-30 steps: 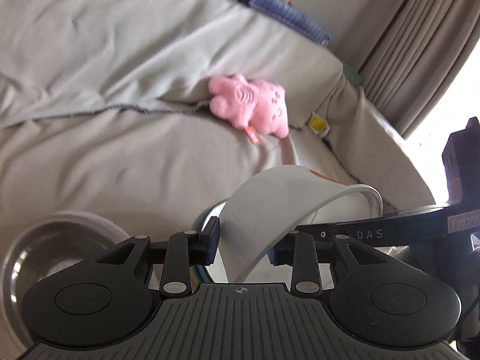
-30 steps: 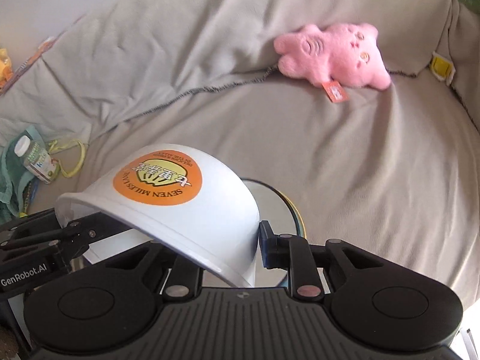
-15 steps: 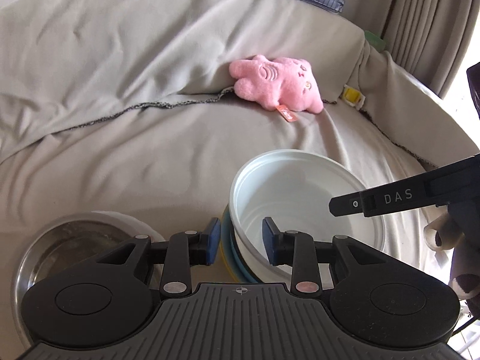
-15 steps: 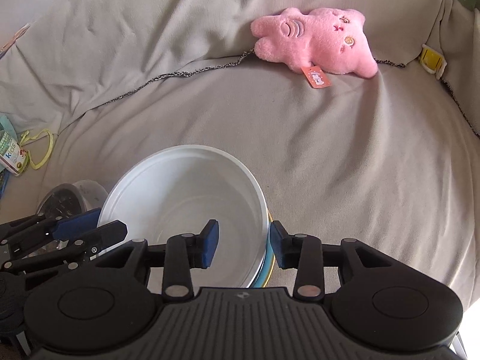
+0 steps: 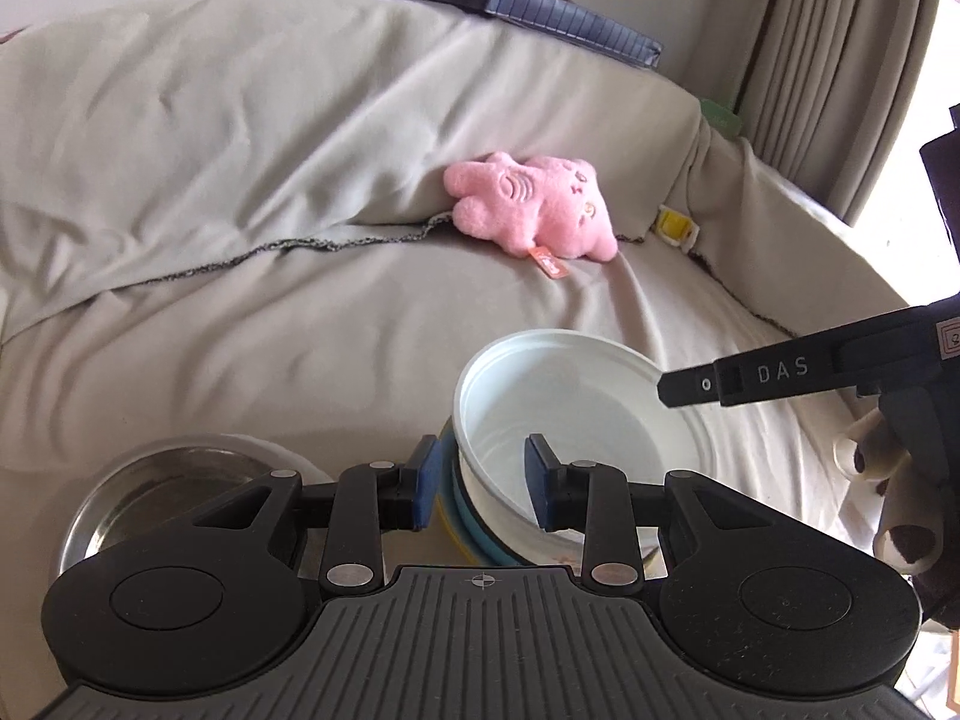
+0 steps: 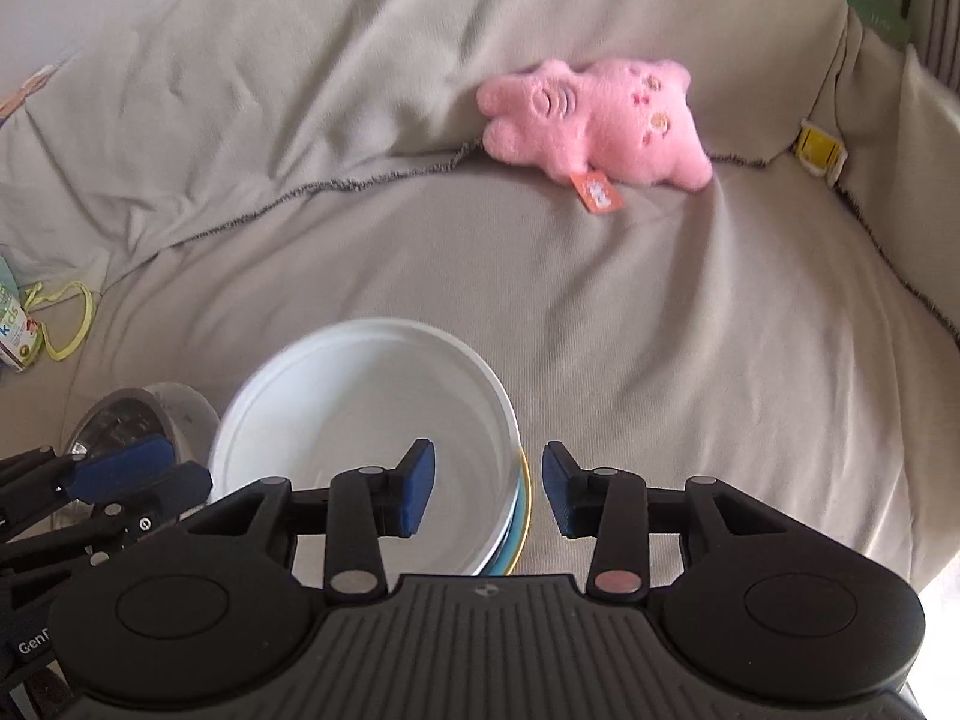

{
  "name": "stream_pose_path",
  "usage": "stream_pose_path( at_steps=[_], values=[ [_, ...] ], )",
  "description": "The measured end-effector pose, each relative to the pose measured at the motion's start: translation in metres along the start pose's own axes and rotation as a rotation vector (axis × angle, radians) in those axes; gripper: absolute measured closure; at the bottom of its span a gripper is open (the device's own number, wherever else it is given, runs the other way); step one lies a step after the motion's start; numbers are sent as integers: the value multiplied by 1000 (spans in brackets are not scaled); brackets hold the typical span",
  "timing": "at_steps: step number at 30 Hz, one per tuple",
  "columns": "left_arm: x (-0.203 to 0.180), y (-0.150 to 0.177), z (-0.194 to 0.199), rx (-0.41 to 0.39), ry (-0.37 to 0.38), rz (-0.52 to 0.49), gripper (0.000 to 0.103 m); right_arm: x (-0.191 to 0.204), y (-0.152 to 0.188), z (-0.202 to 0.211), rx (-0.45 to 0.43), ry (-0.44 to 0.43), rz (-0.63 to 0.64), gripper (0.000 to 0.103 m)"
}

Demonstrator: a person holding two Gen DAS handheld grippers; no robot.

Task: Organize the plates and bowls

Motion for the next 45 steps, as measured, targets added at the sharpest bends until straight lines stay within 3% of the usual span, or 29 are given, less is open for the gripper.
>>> stream_pose_path(
  at_steps=[3, 6, 9, 12, 16, 22, 25, 31, 34, 40, 45],
  values=[
    [20, 1, 26, -19, -1, 31, 70, 16, 9, 26, -80, -27, 5, 57],
    [55, 2, 58, -51, -41, 92, 70, 44, 26, 44, -86, -120, 12, 55],
    [100, 9, 82, -53, -112, 171, 70, 83, 48, 50, -41, -218, 60, 54],
    [145, 21, 92, -41, -190, 271, 70, 126, 72, 43, 31, -263, 119, 52],
    [180, 35, 83, 9, -170, 353, 70, 170, 94, 21, 137, -297, 137, 52],
    [188, 53, 61, 85, -206, 364, 70, 187, 115, -14, 254, -330, -35, 51],
    [191, 62, 54, 111, -219, 364, 70, 184, 121, -22, 271, -355, -141, 50],
    [197, 78, 49, 121, -130, 418, 70, 180, 125, -37, 262, -366, -275, 43],
    [194, 75, 47, 129, -148, 406, 69, 179, 124, -46, 263, -339, -277, 43],
    [187, 64, 35, 128, -175, 376, 56, 175, 121, -53, 243, -357, -297, 47],
    [192, 47, 16, 85, -181, 376, 56, 177, 112, -60, 201, -322, -301, 47]
  ],
)
Point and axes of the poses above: each gripper's, at about its wrist camera, not at the fingertips, and z roughly against the way its jaws point, x to its left, y to its underside, the point moved 2 cm from there along -z, roughly the way its jaws point, and after that the axes turned 9 degrees about y, right-handed, at the moved point
